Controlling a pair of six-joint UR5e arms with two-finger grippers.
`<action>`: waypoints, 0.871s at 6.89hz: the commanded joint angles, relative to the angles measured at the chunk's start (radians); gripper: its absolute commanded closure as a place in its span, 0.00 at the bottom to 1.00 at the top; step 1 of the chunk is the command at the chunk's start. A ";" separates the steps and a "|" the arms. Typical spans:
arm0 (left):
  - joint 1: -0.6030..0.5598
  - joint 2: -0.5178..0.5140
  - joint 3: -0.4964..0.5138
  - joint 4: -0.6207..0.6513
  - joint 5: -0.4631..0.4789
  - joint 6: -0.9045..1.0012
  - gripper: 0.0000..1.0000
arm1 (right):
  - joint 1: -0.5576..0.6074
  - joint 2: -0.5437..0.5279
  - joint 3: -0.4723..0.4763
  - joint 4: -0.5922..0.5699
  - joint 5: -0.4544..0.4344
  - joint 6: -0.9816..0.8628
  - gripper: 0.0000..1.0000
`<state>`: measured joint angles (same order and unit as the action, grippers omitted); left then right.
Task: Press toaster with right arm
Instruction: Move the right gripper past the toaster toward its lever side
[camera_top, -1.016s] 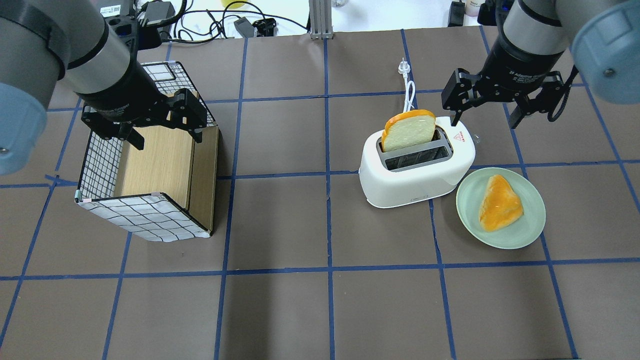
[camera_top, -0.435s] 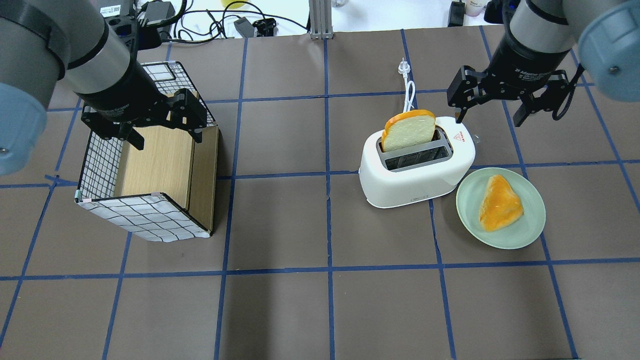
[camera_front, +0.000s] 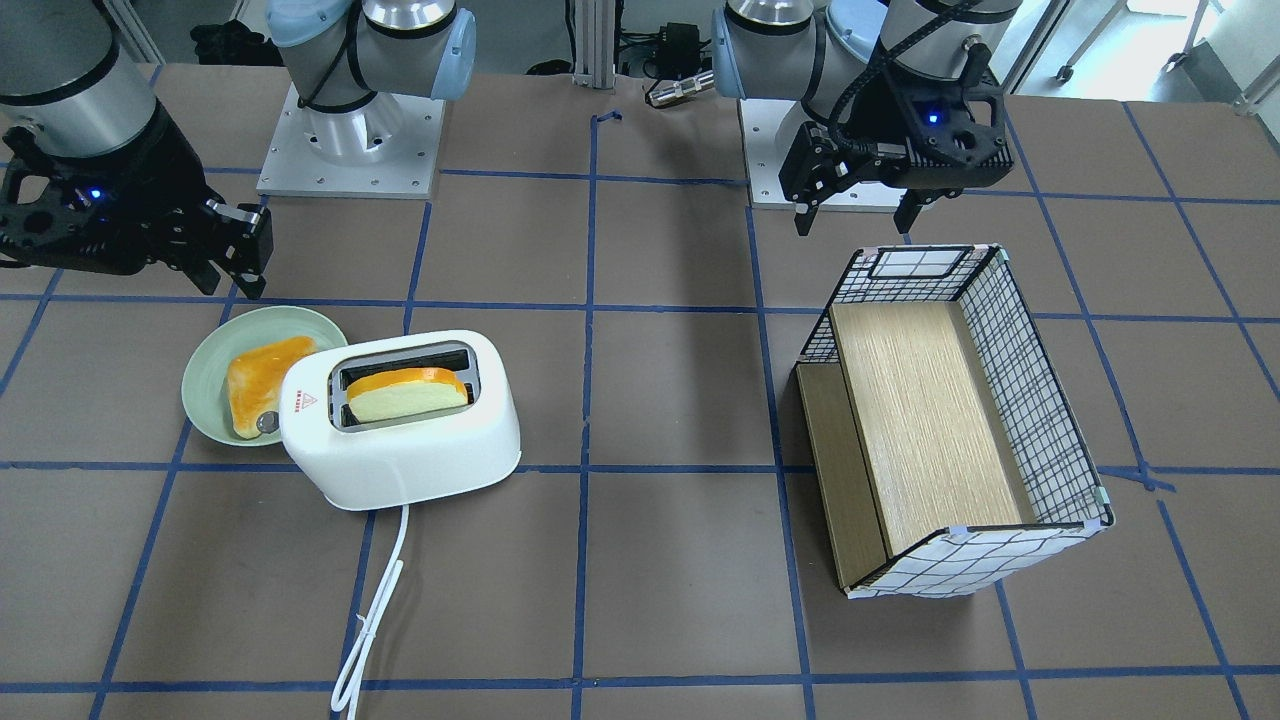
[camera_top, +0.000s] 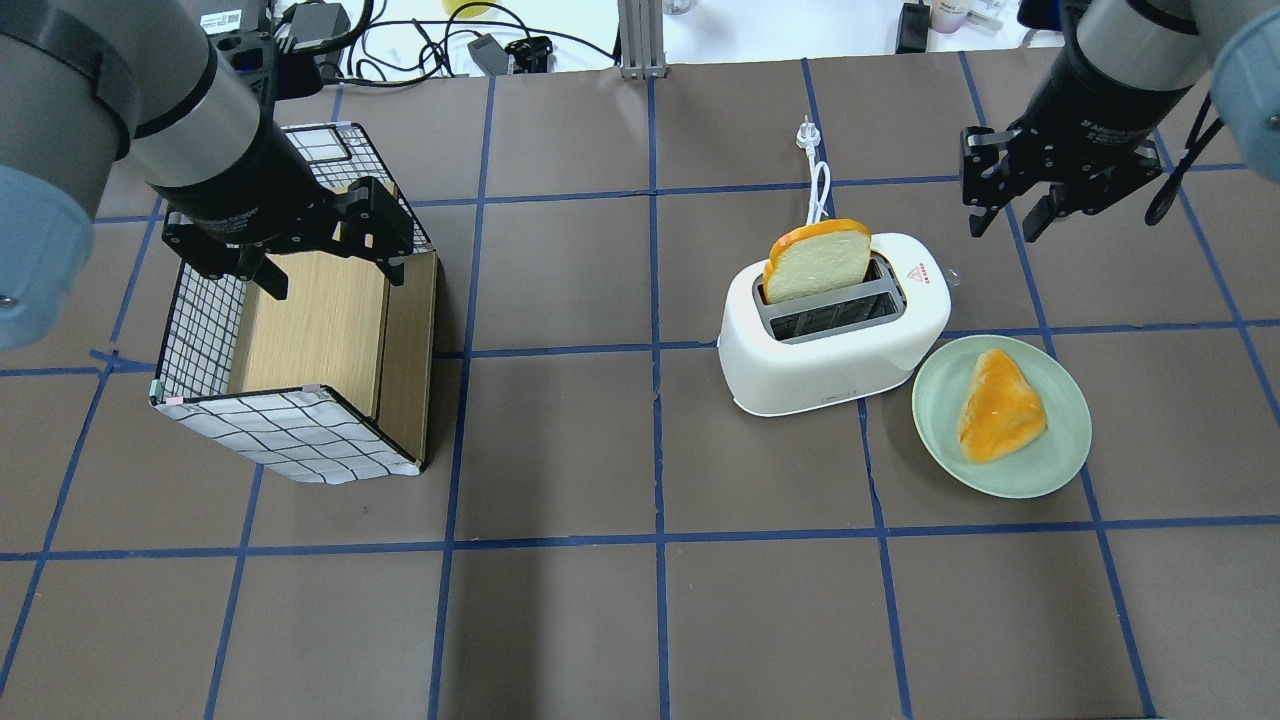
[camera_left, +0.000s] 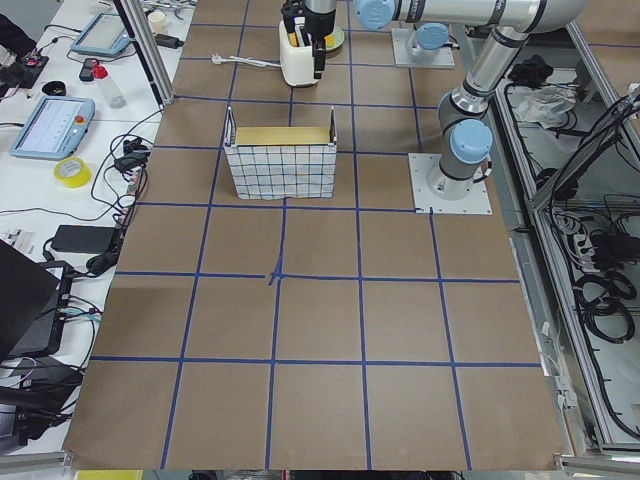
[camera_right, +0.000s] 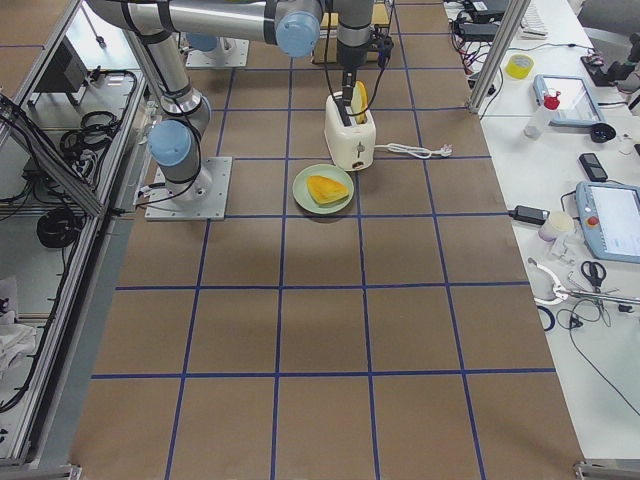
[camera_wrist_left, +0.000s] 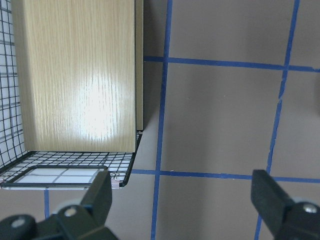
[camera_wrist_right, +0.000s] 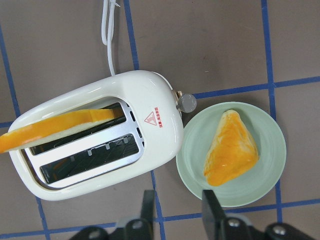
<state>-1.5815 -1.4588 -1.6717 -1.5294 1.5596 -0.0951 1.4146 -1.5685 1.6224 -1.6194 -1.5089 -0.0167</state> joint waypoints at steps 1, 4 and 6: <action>0.000 0.000 0.000 0.000 -0.001 0.000 0.00 | -0.078 0.030 0.008 -0.005 0.071 -0.092 1.00; 0.000 0.000 0.000 0.000 0.000 0.000 0.00 | -0.138 0.085 0.040 -0.055 0.198 -0.181 1.00; 0.000 0.000 0.000 0.000 0.000 0.000 0.00 | -0.141 0.120 0.088 -0.155 0.203 -0.205 1.00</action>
<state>-1.5815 -1.4588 -1.6716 -1.5294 1.5599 -0.0951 1.2762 -1.4677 1.6808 -1.7204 -1.3134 -0.2022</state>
